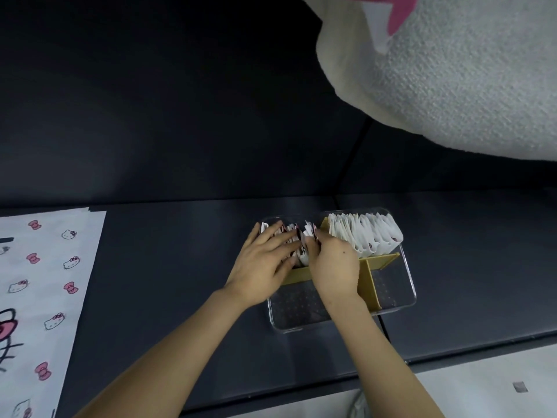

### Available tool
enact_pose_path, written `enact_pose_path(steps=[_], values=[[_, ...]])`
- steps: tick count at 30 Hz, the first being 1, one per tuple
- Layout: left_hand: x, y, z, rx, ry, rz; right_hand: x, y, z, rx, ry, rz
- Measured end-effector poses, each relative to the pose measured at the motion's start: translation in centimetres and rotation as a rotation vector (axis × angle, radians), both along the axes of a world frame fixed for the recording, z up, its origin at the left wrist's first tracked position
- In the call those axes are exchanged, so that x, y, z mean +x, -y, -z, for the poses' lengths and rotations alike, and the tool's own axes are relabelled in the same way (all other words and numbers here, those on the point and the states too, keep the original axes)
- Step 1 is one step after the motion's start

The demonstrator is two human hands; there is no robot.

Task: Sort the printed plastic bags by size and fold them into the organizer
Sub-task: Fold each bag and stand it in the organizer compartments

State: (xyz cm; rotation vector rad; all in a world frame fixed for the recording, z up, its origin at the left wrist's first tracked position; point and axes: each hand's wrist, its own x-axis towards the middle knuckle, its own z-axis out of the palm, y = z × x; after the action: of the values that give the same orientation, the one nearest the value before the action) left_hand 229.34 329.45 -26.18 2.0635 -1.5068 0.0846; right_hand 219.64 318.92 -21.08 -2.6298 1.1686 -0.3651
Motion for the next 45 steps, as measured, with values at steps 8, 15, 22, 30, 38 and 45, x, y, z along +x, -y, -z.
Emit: enact_pose_path(steps=[8,15,22,30,38,45], values=[[-0.3,-1.5,-0.5,0.001,0.044,-0.024,1.6,0.6,0.4,-0.206,-0.152,0.084],[-0.3,-5.1,-1.3,0.008,0.044,-0.103,-0.5,-1.5,-0.9,-0.109,-0.086,0.043],[0.1,-17.9,0.0,-0.016,0.047,-0.527,-1.2,-10.7,-0.4,-0.112,0.323,-0.175],[1.7,-35.7,2.8,0.908,-0.374,-0.971,0.7,-21.3,8.4,0.072,-0.285,-0.538],[-0.1,-34.9,2.2,0.719,-0.353,-0.798,1.4,-25.3,8.0,0.254,-0.148,-0.506],[1.0,-31.4,-1.2,0.526,-0.717,-0.577,2.0,-24.7,7.0,0.316,-0.066,-0.750]])
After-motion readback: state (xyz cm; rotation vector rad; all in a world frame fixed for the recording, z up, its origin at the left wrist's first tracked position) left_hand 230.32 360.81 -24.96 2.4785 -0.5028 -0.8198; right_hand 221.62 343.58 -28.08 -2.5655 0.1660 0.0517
